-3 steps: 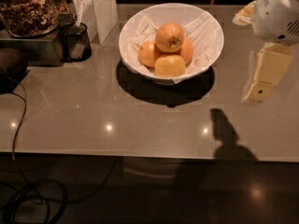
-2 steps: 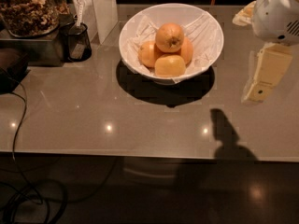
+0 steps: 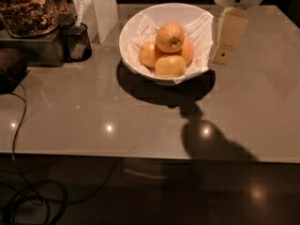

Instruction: Pick orange from white bowl

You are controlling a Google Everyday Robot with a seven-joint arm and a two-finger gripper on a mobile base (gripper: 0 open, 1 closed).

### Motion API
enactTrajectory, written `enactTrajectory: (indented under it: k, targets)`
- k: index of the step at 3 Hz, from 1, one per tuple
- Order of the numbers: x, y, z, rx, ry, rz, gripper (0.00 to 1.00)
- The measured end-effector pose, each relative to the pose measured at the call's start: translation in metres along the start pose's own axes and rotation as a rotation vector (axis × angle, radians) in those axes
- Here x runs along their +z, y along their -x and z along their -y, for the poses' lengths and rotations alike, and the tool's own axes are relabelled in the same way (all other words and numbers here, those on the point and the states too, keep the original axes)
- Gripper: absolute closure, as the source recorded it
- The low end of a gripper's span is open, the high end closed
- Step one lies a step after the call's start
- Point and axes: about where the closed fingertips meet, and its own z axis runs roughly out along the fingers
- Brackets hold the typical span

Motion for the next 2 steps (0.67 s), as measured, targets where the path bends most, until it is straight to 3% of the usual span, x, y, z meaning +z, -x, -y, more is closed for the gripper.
enactTrajectory:
  k: [1, 2]
  targets:
    - [0.0, 0.0, 0.0, 0.0, 0.0, 0.0, 0.0]
    - [0.006, 0.009, 0.019, -0.033, 0.001, 0.034, 0.0]
